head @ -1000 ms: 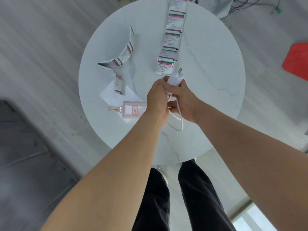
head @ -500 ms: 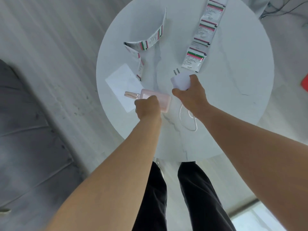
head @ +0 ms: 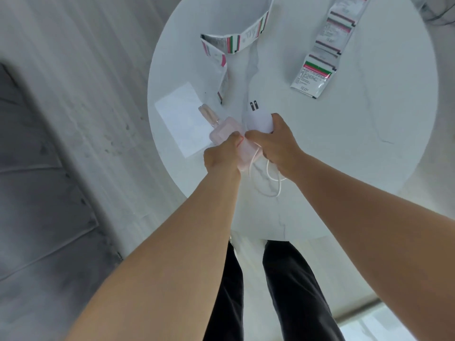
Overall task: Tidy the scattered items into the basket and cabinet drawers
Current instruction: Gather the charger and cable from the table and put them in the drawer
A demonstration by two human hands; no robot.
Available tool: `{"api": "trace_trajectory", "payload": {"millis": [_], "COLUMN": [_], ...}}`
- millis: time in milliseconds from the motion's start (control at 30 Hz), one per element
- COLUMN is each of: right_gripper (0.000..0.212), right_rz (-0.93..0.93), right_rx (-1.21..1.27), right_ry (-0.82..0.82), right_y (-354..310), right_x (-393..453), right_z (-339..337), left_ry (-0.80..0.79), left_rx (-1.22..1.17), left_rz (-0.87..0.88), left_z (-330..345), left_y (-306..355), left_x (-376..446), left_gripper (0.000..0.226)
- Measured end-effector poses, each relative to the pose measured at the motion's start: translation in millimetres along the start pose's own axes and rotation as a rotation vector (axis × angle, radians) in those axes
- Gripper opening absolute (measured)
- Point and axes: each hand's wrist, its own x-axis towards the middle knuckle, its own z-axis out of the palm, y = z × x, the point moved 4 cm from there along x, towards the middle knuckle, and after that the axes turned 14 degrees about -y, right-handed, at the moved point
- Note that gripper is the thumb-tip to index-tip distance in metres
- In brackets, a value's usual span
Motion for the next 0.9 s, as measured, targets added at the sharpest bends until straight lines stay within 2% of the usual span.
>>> {"api": "trace_trajectory", "payload": {"millis": [100, 233, 333, 467, 600, 700, 900], "right_gripper": [0.033, 0.030, 0.034, 0.045, 0.046, 0.048, 0.048], "right_rz": [0.019, -0.002, -0.014, -0.029, -0.075, -0.116, -0.177], "right_rx": [0.039, 0.028, -0.092, -0.332, -0.543, -0.675, -0.918], "right_ry": [-0.050, 0.011, -0.015, -0.169, -0.344, -0.395, -0.511], "right_y": [9, 16, 16, 26, 43, 68, 172], "right_x": [-9, -25, -45, -85, -138, -176, -286], "right_z": [12, 39, 68, 117, 177, 214, 313], "left_ry": [-0.021, -0.031, 0.035, 0.207, 0.305, 0.376, 0.561], "left_rx": [0.038, -0.083, -0.224, -0.327, -0.508, -0.599, -0.826], "left_rz": [0.085, 0.178, 0.193, 0.199, 0.228, 0.236, 0.222], "left_z": [-13, -45, -81, -135, -190, -225, -325], "left_y": [-5, -20, -50, -105, -170, -221, -382], "left_x": [-3, -20, -44, -88, -138, -172, -241], "left_gripper": [0.046, 0.044, 0.040, 0.040, 0.038, 0.037, 0.030]}}
